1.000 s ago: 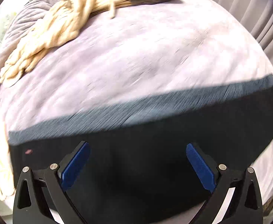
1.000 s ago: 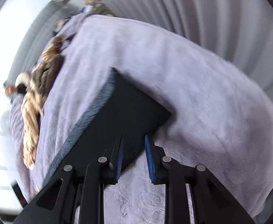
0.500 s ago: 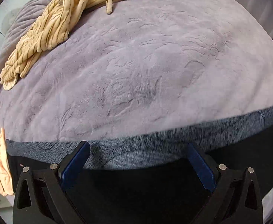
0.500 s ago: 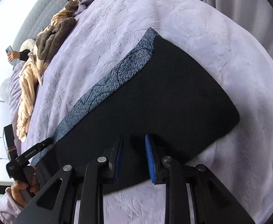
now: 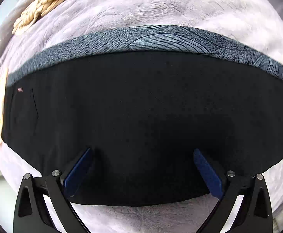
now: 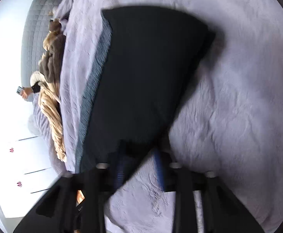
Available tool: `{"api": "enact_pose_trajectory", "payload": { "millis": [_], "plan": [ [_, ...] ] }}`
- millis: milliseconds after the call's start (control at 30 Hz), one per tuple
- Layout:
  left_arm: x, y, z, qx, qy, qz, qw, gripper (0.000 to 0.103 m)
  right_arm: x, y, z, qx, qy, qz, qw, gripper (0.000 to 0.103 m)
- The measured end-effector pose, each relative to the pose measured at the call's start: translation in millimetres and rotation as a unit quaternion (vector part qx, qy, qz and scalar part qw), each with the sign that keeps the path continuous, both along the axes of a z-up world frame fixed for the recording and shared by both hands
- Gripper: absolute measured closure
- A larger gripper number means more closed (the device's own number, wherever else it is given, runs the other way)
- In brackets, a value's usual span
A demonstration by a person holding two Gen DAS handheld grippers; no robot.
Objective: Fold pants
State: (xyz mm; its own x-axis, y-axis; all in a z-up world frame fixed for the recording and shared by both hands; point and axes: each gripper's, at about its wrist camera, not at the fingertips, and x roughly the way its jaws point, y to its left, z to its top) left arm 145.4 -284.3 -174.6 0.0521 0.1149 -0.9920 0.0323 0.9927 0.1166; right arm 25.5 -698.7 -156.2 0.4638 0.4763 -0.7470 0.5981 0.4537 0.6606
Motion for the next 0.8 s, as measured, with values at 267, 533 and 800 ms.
{"api": "enact_pose_trajectory", "payload": {
  "millis": [267,533,800],
  "plan": [
    [-28,-25,40,0.058,-0.006,-0.061,0.9964,0.000,-23,-22,7,-0.004,0.007,0.009,1.000,0.078],
    [-90,-38,50,0.055,0.041,-0.074,0.9949,0.000,-28,-2,20,0.008,0.004,0.093,0.996,0.057],
    [-121,-61,76,0.061,0.017,-0.090,0.9939,0.000,-20,39,10,0.008,0.043,0.178,0.983,0.057]
  ]
}}
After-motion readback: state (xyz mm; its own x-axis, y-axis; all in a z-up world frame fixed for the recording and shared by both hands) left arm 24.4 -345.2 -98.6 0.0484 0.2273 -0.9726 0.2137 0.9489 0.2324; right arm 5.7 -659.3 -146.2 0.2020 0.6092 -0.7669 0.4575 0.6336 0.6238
